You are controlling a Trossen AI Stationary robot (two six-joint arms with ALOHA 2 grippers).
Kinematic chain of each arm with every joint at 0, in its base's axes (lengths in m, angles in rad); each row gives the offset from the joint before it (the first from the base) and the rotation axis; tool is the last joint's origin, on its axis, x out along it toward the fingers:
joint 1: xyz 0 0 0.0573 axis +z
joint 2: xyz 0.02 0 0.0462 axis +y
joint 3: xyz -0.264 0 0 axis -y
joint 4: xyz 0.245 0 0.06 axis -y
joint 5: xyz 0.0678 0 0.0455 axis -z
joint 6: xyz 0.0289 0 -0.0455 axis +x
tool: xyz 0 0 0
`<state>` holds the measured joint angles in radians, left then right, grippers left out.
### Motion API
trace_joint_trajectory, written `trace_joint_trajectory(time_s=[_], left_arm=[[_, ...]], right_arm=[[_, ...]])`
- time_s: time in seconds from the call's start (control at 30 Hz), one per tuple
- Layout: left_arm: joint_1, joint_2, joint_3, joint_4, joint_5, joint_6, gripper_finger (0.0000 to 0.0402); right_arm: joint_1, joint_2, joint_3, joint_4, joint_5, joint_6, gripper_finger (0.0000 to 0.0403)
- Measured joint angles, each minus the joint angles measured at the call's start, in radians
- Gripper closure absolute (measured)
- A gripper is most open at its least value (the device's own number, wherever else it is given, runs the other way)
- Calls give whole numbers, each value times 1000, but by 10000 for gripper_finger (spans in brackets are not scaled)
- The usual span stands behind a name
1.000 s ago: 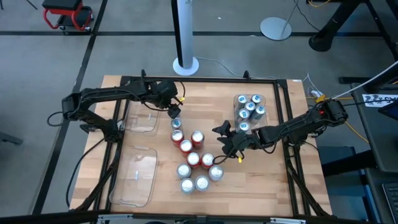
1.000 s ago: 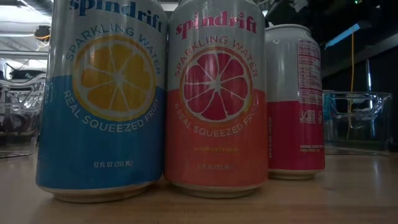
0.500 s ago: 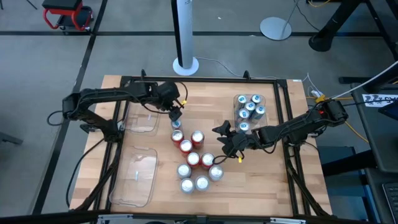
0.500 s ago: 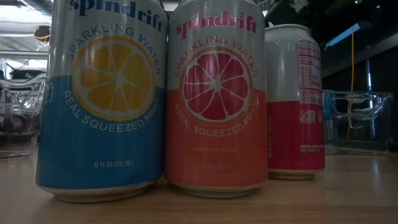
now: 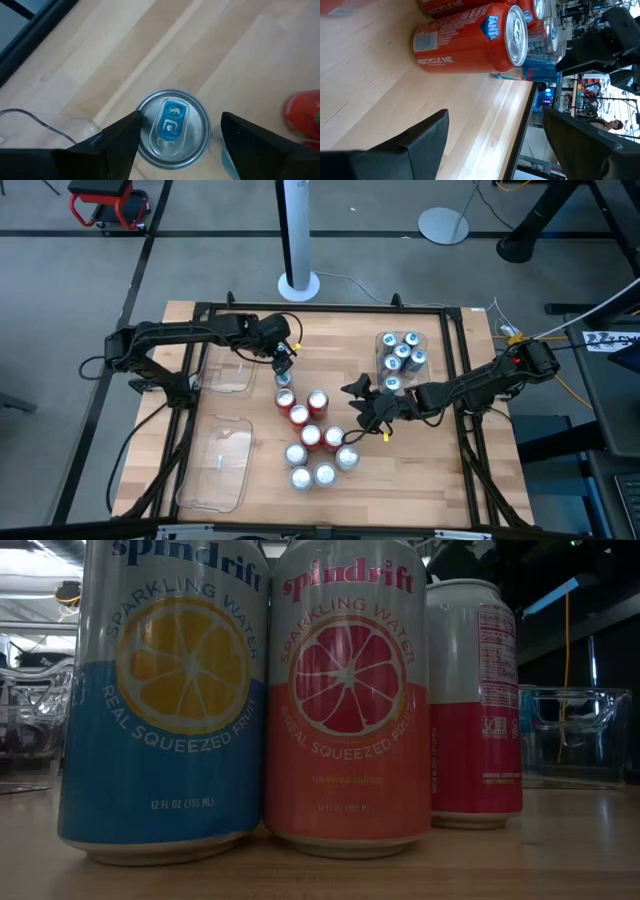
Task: Sort soda cans
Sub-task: Put the blue soda can in the middle right transparent bin
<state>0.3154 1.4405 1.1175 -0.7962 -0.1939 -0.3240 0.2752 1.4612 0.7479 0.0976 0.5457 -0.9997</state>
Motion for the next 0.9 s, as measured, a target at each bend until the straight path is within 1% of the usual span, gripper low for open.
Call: trace_joint_trajectory(time_s=[0.3, 0.57, 0.7, 0.9], left_arm=[[-17, 0, 39, -13, 9, 0, 137], [-14, 0, 59, -64, 5, 9, 137], [-14, 2, 40, -61, 4, -2, 137], [-12, 2, -20, -37, 4, -5, 137]], right_arm=[[0, 0, 0, 4, 0, 0, 81], [0, 0, 0, 4, -10, 0, 81], [0, 0, 0, 4, -16, 0, 81], [0, 0, 0, 5, -16, 0, 81]])
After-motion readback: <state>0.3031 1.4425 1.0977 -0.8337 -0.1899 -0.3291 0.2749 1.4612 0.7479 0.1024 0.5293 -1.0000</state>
